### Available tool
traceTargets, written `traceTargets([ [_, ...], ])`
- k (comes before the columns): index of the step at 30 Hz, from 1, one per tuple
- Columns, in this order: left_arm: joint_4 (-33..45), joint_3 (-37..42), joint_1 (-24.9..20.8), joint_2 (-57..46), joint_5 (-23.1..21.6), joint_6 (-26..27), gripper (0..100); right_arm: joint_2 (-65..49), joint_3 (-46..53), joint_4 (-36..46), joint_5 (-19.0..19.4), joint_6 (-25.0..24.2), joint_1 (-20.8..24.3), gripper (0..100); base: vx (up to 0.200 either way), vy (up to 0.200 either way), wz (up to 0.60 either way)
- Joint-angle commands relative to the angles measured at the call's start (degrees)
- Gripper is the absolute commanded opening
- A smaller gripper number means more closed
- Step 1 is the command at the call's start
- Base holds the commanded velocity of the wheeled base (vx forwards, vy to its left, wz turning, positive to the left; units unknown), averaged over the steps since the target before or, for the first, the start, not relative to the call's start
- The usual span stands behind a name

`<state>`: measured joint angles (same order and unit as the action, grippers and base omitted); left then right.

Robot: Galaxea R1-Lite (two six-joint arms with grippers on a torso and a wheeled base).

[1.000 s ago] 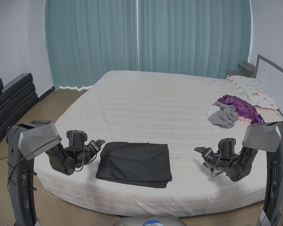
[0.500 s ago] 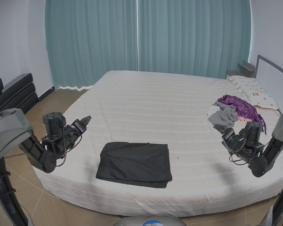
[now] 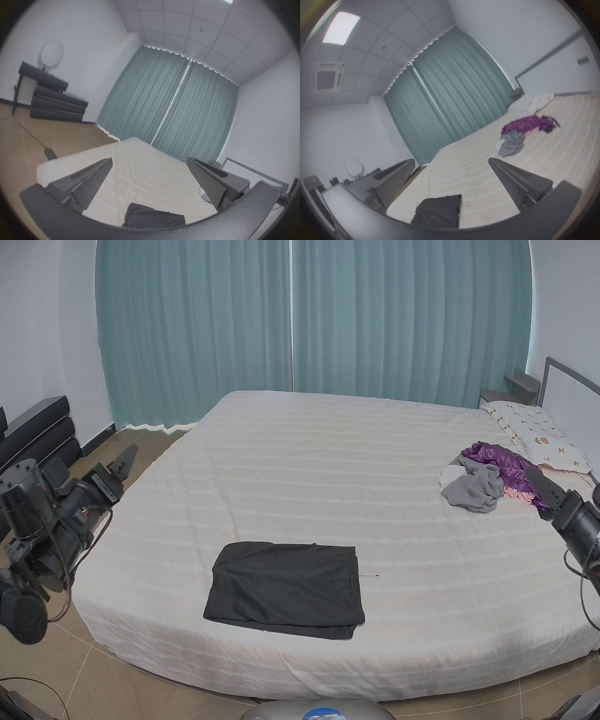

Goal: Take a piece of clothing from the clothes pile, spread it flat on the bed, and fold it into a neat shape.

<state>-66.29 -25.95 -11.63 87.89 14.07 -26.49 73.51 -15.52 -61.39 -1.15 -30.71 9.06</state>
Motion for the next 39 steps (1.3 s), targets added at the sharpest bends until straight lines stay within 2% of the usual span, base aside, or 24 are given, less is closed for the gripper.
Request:
traceTargets([
  [1,-0.06,14.18,-4.01,-31.20,9.57,17.17,100,-39.76,7.34,22.46,-0.96,22.97,1.58,100,0.000,0.000,0.00],
  [4,-0.06,16.64,-4.01,-38.24,11.07,21.92,100,-49.43,7.61,32.30,-1.05,26.84,0.87,100,0.000,0.000,0.00],
  [8,3.63,16.37,-3.66,-48.08,11.77,25.96,100,-61.91,9.54,49.00,-0.88,27.19,-0.27,100,0.000,0.000,0.00],
  [9,5.21,16.64,-3.31,-50.01,11.77,26.84,100,-63.67,9.89,51.28,-0.88,27.46,-0.53,100,0.000,0.000,0.00],
  [12,5.21,16.64,-3.31,-50.01,11.77,26.84,100,-63.67,9.89,51.28,-0.88,27.46,-0.53,100,0.000,0.000,0.00],
  [13,15.67,16.29,-0.67,-59.33,11.51,27.98,100,-68.15,10.42,55.68,-0.88,29.83,-3.61,100,0.000,0.000,0.00],
  [15,25.95,16.20,2.49,-68.56,11.24,28.51,100,-70.26,8.49,56.21,-0.26,30.27,-7.65,100,0.000,0.000,0.00],
  [20,37.46,15.85,4.95,-80.25,9.57,28.86,100,-73.51,8.49,56.38,1.67,36.07,-8.79,100,0.000,0.000,0.00],
  [22,39.31,16.81,5.83,-82.53,8.17,29.04,100,-73.51,9.01,53.66,1.32,36.33,-8.79,100,0.000,0.000,0.00],
  [25,40.01,17.69,11.10,-84.73,5.53,28.78,100,-73.51,13.67,46.01,0.62,37.30,-8.79,100,0.000,0.000,0.00],
  [26,40.01,17.78,11.63,-85.35,4.92,28.86,100,-73.51,14.46,44.69,0.44,37.56,-8.79,100,0.000,0.000,0.00],
  [27,40.28,18.22,12.16,-87.54,2.37,29.21,100,-73.51,15.52,42.50,-0.52,38.44,-8.79,100,0.000,0.000,0.00],
  [28,40.19,19.45,11.63,-87.89,0.87,30.09,100,-73.51,15.52,43.02,-1.58,38.18,-8.79,100,0.000,0.000,0.00],
  [30,40.01,21.03,11.54,-87.89,0.79,29.65,100,-73.51,15.52,45.31,-2.28,36.86,-8.79,100,0.000,0.000,0.00],
  [32,39.93,25.34,11.54,-87.89,0.26,30.09,100,-73.51,15.52,51.02,-2.98,34.49,-8.88,100,0.000,0.000,0.00],
  [34,41.60,25.95,11.54,-87.89,-0.88,30.01,100,-73.51,15.52,57.00,-4.13,33.26,-8.88,100,0.000,0.000,0.00],
  [39,43.27,25.95,11.54,-87.89,-2.29,29.48,100,-73.51,15.52,57.00,-3.69,32.03,-8.88,100,0.000,0.000,0.00],
])
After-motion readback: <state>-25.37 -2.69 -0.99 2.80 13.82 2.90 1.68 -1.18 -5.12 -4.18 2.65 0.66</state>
